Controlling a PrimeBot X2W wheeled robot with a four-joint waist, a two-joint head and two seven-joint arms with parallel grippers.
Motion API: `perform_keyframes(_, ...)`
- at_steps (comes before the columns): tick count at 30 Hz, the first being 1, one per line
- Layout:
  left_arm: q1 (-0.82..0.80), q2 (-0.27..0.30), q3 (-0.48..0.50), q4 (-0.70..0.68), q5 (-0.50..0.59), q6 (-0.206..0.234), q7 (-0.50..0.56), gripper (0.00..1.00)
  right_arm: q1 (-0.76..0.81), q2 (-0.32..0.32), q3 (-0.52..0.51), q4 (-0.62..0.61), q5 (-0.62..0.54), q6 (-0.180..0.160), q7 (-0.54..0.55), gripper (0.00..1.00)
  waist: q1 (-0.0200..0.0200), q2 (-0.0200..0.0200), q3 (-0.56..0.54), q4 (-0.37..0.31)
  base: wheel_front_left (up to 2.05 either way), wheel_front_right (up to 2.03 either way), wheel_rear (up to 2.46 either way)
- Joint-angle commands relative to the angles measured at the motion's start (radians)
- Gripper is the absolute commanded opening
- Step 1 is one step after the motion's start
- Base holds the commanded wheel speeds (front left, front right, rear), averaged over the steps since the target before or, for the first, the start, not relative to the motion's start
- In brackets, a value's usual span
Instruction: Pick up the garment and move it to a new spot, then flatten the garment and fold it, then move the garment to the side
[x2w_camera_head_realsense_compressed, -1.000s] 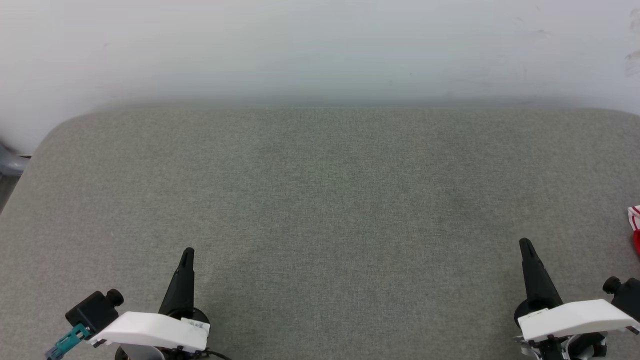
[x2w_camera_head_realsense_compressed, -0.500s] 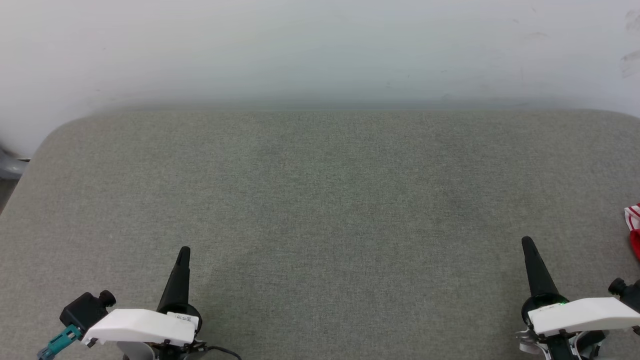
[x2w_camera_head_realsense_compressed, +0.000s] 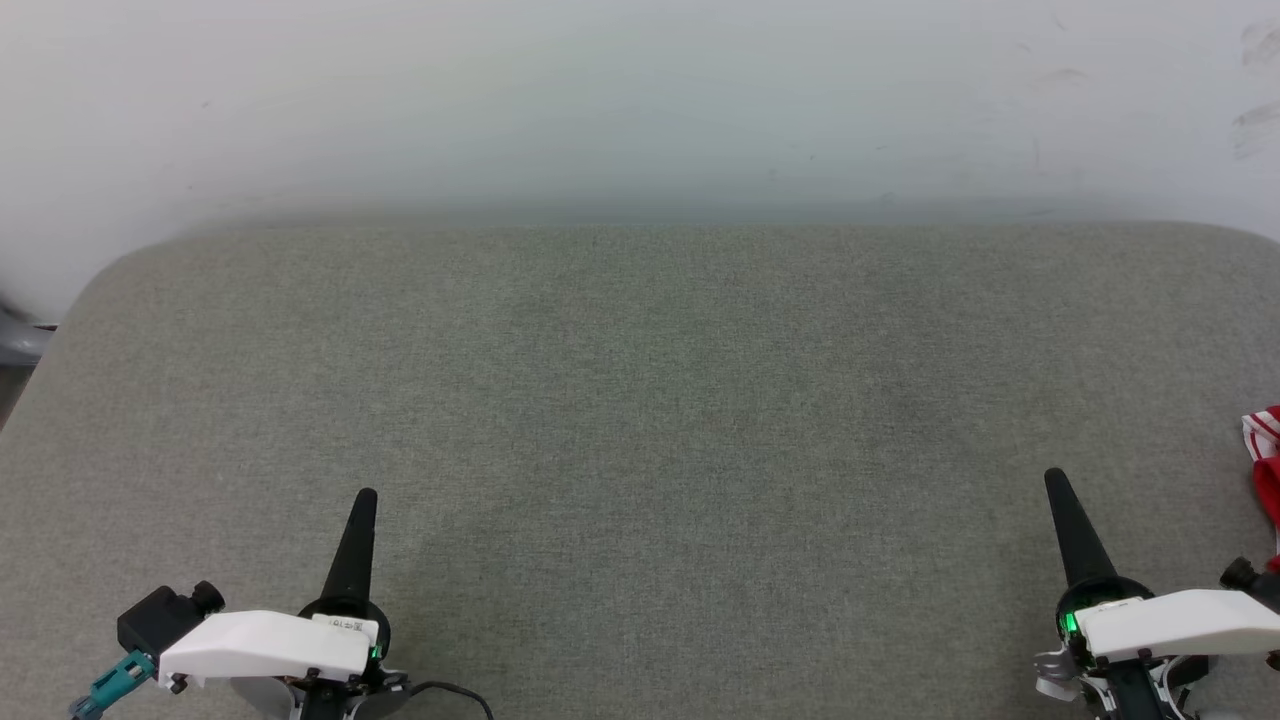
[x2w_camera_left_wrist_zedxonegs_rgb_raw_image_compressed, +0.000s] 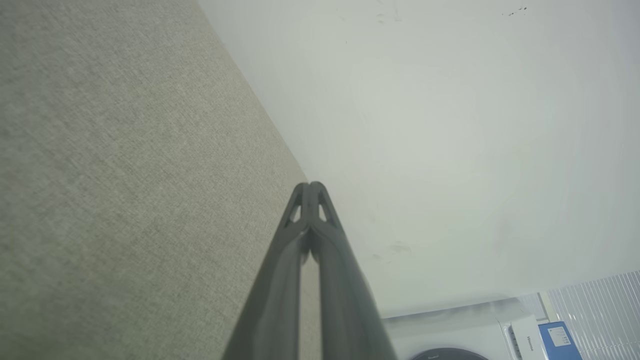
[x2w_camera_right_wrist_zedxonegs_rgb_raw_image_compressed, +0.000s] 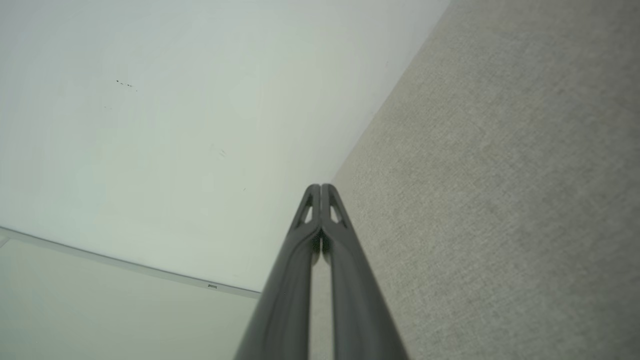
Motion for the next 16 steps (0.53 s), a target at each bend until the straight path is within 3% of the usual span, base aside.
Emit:
perform_keyframes(1,-0.023,0.004,0.008,-0.004,-0.024,-0.003,0.007,0.00,-0.023,-0.006,-0.004,-0.003,0.027,0.000,0.006,0.00,-0.0001,0.0000,-0.001,0.000,0.00,0.00,0.00)
perform_keyframes(16,-0.035,-0.001,0.025,0.014,-0.155,-0.004,0.045,0.00,-0.032,-0.005,-0.014,0.008,0.165,0.000,0.040,0.00,-0.0001,0.0000,-0.008,-0.006,0.00,0.00,0.00)
